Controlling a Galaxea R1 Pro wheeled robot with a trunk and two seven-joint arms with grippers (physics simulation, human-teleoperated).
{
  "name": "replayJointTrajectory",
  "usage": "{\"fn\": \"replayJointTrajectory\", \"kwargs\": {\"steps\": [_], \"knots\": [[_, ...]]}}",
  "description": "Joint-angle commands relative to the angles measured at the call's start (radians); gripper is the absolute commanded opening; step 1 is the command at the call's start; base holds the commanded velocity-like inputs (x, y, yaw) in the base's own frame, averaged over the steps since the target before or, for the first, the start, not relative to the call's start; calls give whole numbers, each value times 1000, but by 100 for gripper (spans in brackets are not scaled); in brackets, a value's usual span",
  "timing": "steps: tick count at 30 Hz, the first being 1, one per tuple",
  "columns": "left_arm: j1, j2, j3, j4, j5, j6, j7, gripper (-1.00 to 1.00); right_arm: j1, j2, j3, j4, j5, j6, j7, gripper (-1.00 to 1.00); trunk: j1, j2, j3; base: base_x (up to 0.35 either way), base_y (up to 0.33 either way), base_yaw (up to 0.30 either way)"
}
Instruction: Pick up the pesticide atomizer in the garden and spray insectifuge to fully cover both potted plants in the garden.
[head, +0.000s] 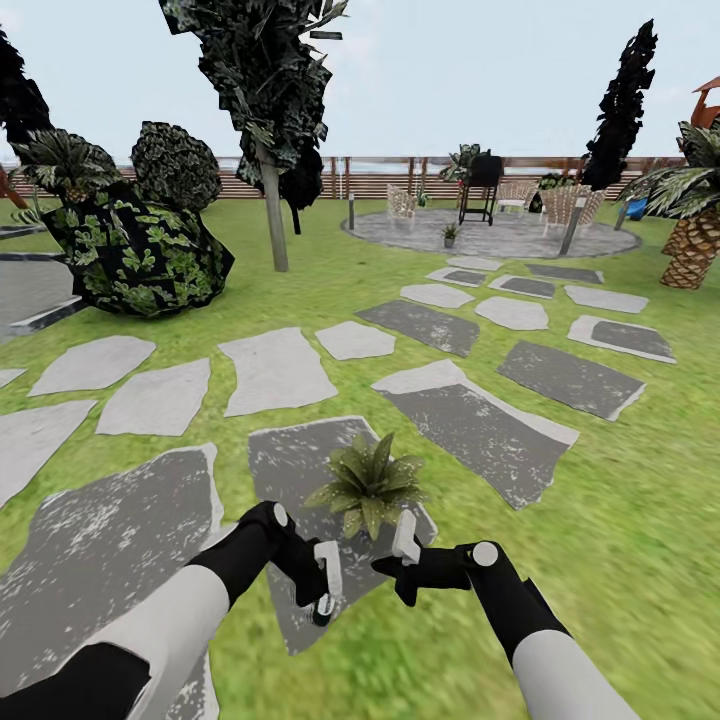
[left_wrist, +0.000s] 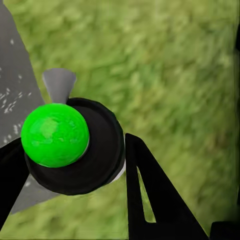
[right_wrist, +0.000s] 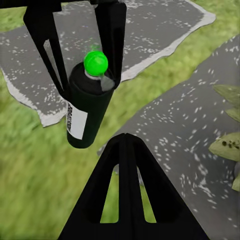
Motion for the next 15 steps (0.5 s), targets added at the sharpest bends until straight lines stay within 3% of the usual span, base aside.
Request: {"fn": "replayJointTrajectory", "kwargs": {"steps": [1,4,15], "knots": [[0,-1,-2,-2,19,9,-5,-100,-1,2,-7,-1,10,-8,5,-100,0,0,-1,0,0,0],[0,-7,-2,-2,46,9,-5,-100,-1,2,-7,-1,10,-8,5,-100,0,0,-1,0,0,0],[5,-46,-5,-2,50,8,13,-100,-1,3,-7,-1,10,-8,5,-100,0,0,-1,0,0,0]]}}
